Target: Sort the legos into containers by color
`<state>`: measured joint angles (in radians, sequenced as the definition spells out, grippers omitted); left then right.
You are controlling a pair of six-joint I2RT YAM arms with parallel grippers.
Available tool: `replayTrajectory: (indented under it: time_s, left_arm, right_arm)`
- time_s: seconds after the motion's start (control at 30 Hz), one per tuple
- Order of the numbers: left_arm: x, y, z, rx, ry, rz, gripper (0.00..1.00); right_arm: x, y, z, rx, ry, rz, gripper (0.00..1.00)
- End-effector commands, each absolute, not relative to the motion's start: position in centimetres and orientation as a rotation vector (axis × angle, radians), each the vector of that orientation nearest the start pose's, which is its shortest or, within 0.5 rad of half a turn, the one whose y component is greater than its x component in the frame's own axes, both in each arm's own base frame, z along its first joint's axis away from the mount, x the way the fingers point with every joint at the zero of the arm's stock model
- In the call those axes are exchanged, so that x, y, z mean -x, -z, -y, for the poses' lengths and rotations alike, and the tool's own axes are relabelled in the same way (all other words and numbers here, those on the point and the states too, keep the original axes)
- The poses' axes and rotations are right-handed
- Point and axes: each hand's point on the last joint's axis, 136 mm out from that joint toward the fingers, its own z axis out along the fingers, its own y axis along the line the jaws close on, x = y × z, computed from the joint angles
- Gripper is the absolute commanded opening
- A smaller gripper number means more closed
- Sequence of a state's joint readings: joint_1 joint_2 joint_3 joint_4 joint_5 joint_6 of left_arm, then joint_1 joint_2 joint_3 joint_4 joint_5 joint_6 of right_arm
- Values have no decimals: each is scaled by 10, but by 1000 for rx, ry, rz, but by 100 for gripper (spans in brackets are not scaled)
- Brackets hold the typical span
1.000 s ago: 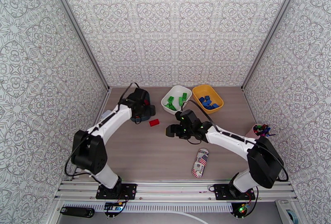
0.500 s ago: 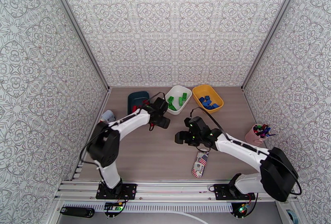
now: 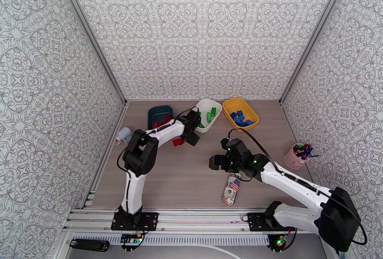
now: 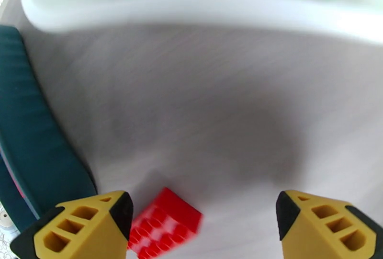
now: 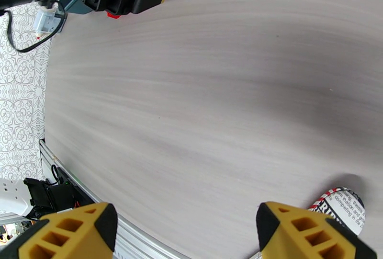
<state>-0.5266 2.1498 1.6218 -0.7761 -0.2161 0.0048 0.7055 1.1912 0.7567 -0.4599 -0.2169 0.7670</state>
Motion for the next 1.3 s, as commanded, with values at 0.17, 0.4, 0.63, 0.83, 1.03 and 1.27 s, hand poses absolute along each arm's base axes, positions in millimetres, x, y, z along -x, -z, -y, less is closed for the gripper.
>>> replayTrajectory:
  time_s: [0.17, 0.4, 0.63, 0.83, 1.03, 1.27]
  left_arm:
    - [-426, -16, 173, -668, -286, -2816, 83]
    - [-397, -5, 174, -675, -186, -2894, 72]
    - [-365, 3, 173, -576, -76, -2960, 70]
    - [-344, 6, 172, -471, -55, -2992, 64]
    - [-330, 7, 170, -392, -83, -2993, 47]
    - [-332, -15, 187, -295, 23, -2935, 31]
  right_arm:
    - [-222, -113, -231, 7, -799, -2683, 81]
    - [-224, -112, -233, 8, -799, -2683, 81]
    - [-227, -115, -236, 14, -813, -2672, 80]
    - [-225, -116, -234, 14, -814, -2668, 80]
    - [-224, -116, -233, 7, -827, -2657, 80]
    - [-227, -124, -247, 19, -916, -2629, 80]
